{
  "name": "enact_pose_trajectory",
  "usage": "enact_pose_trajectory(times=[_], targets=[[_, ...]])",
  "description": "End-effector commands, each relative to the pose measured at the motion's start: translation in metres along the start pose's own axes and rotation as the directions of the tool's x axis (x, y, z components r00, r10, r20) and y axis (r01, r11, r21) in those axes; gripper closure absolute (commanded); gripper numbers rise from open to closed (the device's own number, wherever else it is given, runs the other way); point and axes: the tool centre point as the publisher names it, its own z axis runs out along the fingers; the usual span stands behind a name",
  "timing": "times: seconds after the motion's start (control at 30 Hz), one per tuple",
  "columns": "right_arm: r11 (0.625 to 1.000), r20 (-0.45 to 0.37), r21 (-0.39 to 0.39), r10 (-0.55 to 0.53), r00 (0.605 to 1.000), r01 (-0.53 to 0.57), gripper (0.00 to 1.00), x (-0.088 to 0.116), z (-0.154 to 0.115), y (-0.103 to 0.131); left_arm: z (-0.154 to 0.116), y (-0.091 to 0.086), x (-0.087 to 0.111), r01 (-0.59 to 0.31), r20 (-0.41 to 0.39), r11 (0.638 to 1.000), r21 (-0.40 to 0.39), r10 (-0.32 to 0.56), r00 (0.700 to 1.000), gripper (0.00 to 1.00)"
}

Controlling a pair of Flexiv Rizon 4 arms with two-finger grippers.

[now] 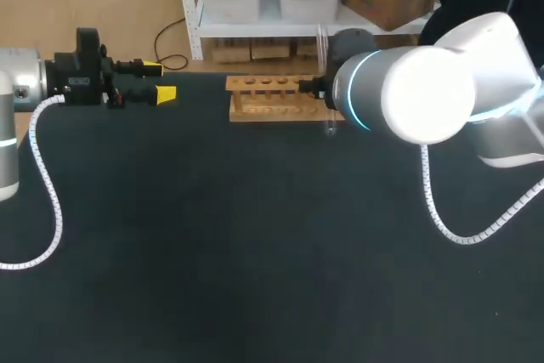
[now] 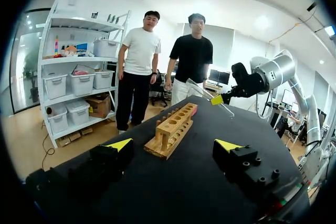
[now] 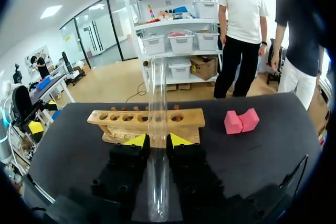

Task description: Grasp the test tube, adjust it, and insert it.

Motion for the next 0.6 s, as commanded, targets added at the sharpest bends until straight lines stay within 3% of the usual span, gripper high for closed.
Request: enact_pose_trajectory(times=[0.03, 0.6], targets=[[1.0, -0.013, -0.005, 0.01, 1.0, -0.01, 1.0, 0.005, 0.008, 0.001, 0.0, -0.001, 0.001, -0.003, 0.004, 1.0, -0.002, 0.003, 1.0, 0.0], [0.999, -0.09, -0.033, 0.019, 0.996, -0.022, 1.0, 0.019, 0.04, 0.001, 0.0, -0.001, 0.001, -0.003, 0.004, 1.0, -0.002, 0.003, 1.0, 0.0]])
